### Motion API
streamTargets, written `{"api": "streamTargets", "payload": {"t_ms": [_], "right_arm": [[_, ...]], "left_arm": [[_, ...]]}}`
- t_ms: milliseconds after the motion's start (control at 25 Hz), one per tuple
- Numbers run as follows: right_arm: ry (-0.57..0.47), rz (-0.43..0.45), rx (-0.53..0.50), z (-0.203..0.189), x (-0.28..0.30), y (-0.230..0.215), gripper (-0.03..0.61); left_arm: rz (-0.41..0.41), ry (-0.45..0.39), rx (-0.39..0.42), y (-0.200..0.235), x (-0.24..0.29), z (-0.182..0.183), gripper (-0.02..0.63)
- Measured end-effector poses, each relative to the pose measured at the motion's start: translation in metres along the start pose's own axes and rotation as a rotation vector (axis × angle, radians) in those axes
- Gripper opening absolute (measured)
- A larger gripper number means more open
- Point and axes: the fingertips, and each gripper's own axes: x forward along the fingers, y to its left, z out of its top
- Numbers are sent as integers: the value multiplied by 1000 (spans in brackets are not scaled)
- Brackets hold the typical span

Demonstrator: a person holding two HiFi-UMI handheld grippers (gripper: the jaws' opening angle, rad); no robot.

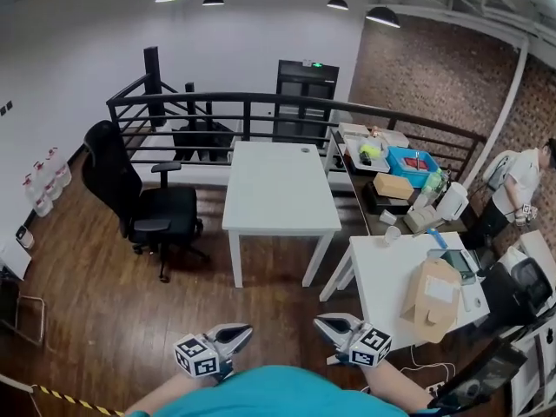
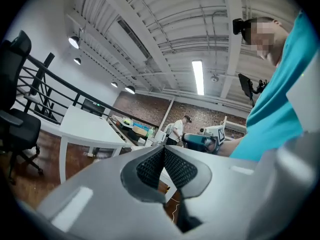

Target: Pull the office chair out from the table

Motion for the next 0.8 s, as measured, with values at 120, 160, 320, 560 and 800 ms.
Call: {"api": "streamTargets", "payload": {"t_ms": [120,160,320,560,800], "right_arm": [[-5,12,-1,6,-9,28,-2],[-7,15,-5,6,-10,40,-2],[-19,20,-25,13,-5,94,-2],[-33,19,-6,17,26,206,-2],[-24,32,4,32,40,301,-2]], "left_arm": [[27,-2,18,-21,-22,5,26],[36,-9,16,-26,-32,4,26],[31,-23,3,-47,-76,0,26],[-8,47,26,-103,-180,-6,26],[28,36,-5,-138,-268,3,26]]}}
